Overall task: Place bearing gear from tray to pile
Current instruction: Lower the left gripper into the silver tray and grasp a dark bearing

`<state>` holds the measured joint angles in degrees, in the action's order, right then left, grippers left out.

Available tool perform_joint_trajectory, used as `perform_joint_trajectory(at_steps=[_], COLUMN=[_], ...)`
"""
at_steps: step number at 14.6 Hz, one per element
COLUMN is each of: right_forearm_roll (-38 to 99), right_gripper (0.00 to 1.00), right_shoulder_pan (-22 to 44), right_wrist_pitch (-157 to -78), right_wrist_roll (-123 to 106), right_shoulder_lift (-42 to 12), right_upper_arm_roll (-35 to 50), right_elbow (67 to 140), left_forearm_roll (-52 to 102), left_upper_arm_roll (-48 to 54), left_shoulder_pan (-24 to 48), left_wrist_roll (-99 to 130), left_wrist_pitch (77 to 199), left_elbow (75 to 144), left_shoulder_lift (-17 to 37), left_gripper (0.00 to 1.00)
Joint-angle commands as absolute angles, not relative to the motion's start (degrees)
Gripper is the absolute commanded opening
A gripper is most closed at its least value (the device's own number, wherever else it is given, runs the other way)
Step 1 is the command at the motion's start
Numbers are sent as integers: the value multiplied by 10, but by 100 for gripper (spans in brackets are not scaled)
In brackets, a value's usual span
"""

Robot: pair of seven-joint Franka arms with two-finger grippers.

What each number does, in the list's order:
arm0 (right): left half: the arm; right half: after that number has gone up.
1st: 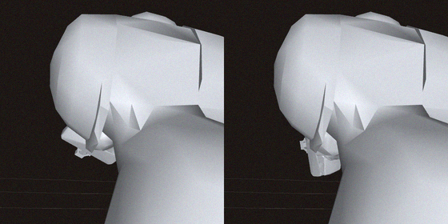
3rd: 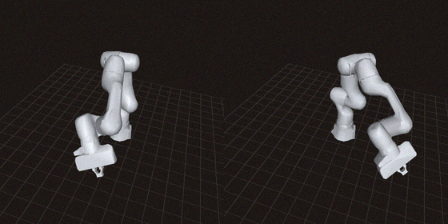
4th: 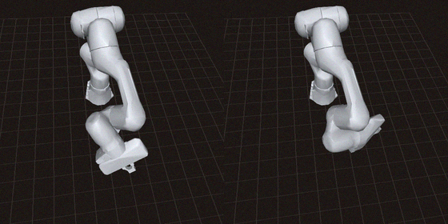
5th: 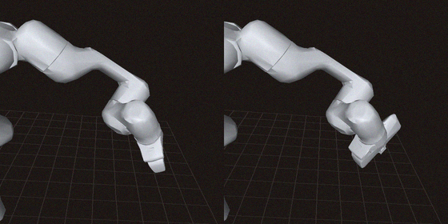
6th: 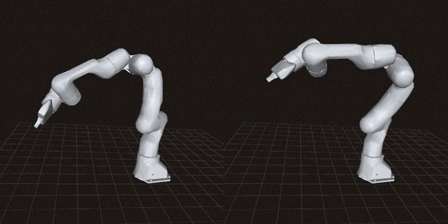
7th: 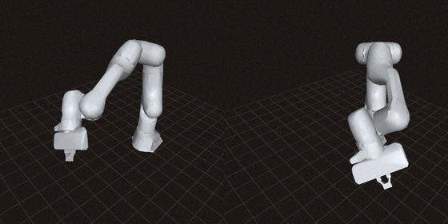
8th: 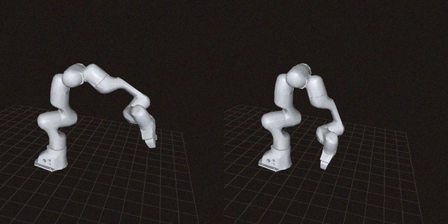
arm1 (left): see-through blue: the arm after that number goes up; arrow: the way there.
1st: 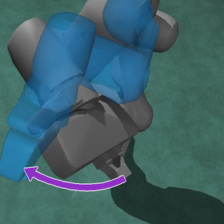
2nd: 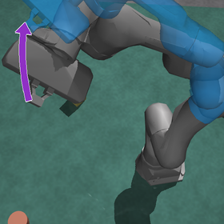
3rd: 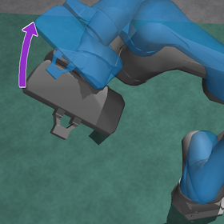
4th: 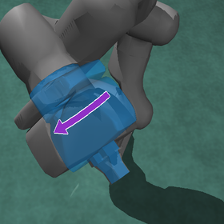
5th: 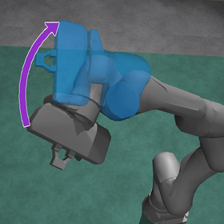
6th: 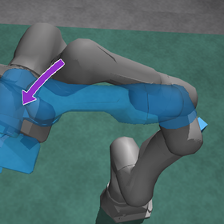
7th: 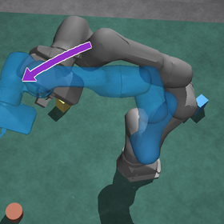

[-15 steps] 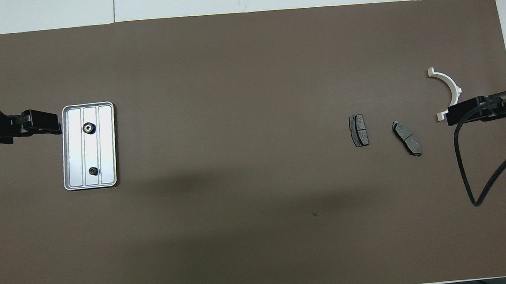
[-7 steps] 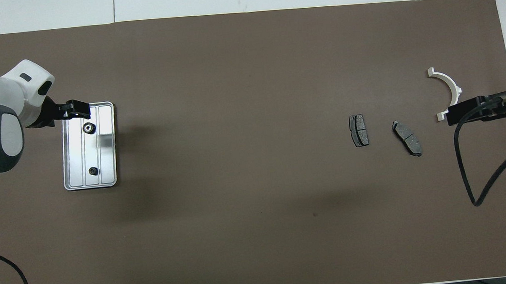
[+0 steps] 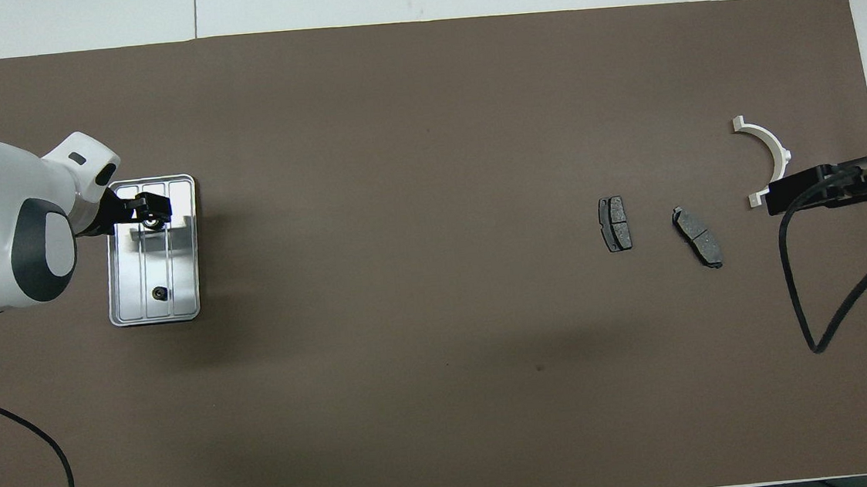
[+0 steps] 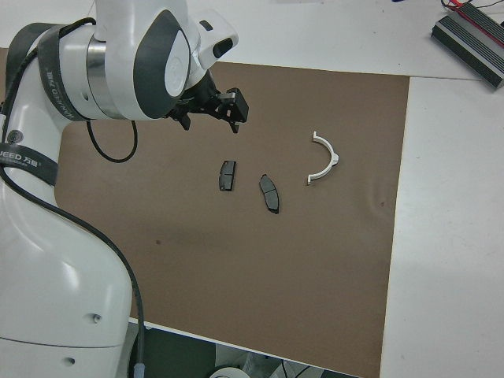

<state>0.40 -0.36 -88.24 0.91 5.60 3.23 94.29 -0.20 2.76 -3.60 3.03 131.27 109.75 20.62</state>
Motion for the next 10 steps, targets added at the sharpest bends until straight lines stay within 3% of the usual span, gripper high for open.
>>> perform_joint_trajectory(at_steps=[1, 10], right_forearm_roll=[18, 18], right_gripper=[100, 100], right_shoulder_pan=[-11, -13], right_wrist_pitch=[-894, -894], right_wrist_roll=[14, 15], right_shoulder_lift=[65, 65], right_upper_arm_roll=[35, 34], right_elbow=[951, 952], left_forearm_roll=[-6, -5], left_upper_arm_roll=[31, 31], left_shoulder_pan=[-42, -38], left_wrist_roll=[27, 29], left_wrist_pitch=[1331, 1348], left_elbow=[1107, 1104], left_shoulder_lift=[208, 219], left_gripper=[87, 65])
